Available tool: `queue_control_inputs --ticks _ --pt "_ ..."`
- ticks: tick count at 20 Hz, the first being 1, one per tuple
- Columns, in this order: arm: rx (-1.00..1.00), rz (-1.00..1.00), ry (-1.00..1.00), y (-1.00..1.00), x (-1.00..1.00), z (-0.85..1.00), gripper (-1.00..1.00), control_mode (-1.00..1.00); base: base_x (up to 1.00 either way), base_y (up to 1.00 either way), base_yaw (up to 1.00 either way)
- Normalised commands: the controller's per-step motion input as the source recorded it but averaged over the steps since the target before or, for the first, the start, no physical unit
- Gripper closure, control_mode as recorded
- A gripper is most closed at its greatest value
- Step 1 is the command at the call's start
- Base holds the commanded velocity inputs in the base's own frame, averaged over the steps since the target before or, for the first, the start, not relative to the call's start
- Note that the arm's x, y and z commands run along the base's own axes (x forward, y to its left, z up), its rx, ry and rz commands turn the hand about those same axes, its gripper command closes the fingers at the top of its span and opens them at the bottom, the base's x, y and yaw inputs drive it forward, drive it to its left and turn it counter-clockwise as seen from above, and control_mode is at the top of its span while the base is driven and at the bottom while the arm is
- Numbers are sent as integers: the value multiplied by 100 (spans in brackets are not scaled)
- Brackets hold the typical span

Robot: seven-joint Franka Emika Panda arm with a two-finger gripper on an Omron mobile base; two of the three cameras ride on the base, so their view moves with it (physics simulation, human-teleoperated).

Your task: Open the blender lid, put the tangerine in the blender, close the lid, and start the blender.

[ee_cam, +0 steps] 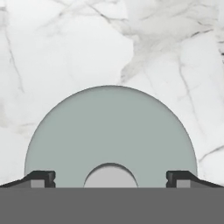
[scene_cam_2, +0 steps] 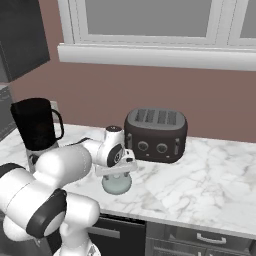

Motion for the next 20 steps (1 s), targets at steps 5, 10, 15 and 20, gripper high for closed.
queue_control_inputs --ticks 5,10,15,20 --pt "0 2 0 0 -7 -45 100 -100 0 0 0" --pt "0 1 -4 0 -12 -21 100 -100 0 0 0" --pt "0 0 -10 0 -18 -15 100 -100 0 0 0" --pt "0 0 -12 15 -5 -4 100 -100 0 0 0"
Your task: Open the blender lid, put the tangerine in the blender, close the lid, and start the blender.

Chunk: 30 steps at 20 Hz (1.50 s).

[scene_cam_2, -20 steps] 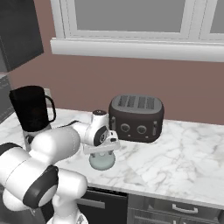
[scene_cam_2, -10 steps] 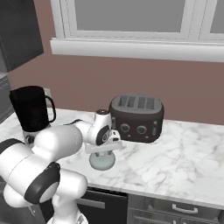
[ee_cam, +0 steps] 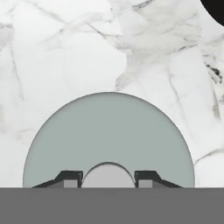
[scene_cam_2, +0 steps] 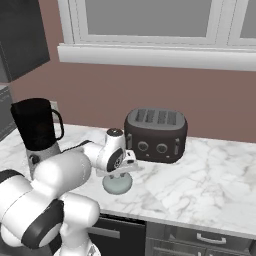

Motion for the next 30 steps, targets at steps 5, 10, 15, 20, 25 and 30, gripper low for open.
queue_control_inputs --ticks 5,10,15,20,25,30 --pt "0 0 -13 3 -10 62 100 -100 0 0 0" --pt "0 0 -3 5 -1 31 100 -100 0 0 0" --pt "0 0 0 0 -9 35 100 -100 0 0 0" --pt "0 -1 -5 0 -29 100 100 -100 0 0 0" --pt "0 -2 0 17 -24 100 100 -100 0 0 0" --pt "0 -1 0 19 -20 100 100 -100 0 0 0"
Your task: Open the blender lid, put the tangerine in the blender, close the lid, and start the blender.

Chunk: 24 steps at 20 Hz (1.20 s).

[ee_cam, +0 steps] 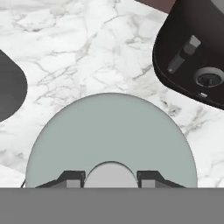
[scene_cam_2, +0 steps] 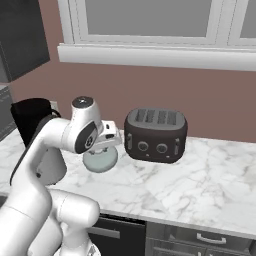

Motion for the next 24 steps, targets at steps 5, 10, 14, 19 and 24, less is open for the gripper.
queue_control_inputs --ticks 5,10,14,19,24 --pt "0 0 0 24 -28 95 100 -100 0 0 0" --pt "0 0 0 20 -30 97 100 -100 0 0 0" --pt "0 0 -2 19 -23 98 100 -100 0 0 0" --pt "0 0 -1 25 -15 66 100 -100 0 0 0" --pt "0 0 0 52 -1 26 100 -100 0 0 0"
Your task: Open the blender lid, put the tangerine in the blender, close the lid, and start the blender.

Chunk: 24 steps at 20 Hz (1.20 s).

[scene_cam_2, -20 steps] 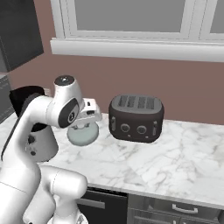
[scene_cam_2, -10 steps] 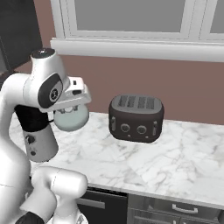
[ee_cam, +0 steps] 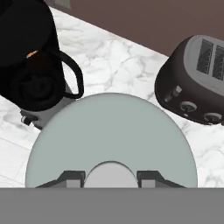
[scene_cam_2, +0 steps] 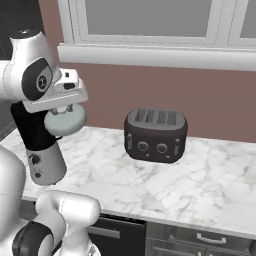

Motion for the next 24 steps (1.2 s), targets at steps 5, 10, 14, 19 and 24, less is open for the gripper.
queue_control_inputs --ticks 5,10,14,19,24 --pt "0 0 0 48 0 2 100 -100 0 0 0" --pt "0 0 0 36 3 5 100 -100 0 0 0" --pt "0 0 0 29 11 7 100 -100 0 0 0" --pt "0 0 0 13 3 31 100 -100 0 0 0" --pt "0 0 0 24 7 35 100 -100 0 0 0"
